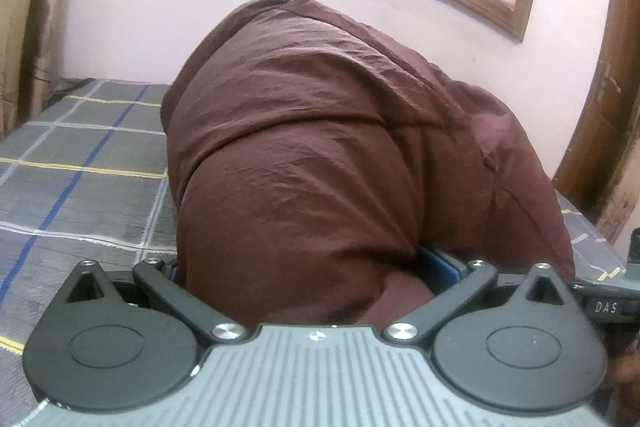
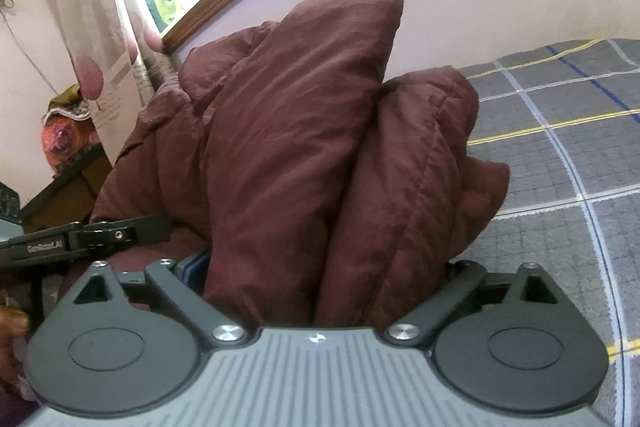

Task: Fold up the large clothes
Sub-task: 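Open both grippers and pull them back from the jacket bundle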

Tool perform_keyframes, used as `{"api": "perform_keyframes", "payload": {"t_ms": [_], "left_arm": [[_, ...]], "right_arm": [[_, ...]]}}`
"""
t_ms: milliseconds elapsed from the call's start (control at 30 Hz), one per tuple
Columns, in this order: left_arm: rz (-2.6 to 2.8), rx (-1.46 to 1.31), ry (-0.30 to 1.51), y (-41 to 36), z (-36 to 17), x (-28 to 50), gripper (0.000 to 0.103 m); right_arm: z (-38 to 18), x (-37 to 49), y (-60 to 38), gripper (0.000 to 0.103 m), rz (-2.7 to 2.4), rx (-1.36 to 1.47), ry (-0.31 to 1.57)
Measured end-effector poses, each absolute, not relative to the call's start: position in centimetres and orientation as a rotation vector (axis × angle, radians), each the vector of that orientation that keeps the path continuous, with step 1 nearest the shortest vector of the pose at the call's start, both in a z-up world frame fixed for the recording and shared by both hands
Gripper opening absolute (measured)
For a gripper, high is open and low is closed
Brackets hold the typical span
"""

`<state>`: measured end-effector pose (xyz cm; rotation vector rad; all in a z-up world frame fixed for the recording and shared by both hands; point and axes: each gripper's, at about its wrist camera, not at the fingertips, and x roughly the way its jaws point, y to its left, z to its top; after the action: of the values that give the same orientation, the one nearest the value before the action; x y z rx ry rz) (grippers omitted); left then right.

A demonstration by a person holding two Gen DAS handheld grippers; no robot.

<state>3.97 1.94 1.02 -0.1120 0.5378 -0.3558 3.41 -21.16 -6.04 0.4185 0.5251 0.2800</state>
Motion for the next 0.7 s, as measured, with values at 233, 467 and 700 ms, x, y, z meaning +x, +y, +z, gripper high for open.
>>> {"api": "perform_keyframes", "payload": {"t_ms": [233,467,700], "left_arm": [[-0.274,-0.055,0.492,1.2,2.2,2.3,0.103],[-0.191,0.041,0.439,0.1,3.6,0.6,0.103],[-0.182,0.136,0.378,-1.4,4.8,-1.1,0.103]], "right_arm": [[-5.2,2.5,-20.1,0.101,0.234,0.393,0.500],[-4.5,1.2,-20.4,0.101,0.215,0.393,0.492],[-4.0,0.8,-20.3,0.101,0.222,0.386,0.488]]}}
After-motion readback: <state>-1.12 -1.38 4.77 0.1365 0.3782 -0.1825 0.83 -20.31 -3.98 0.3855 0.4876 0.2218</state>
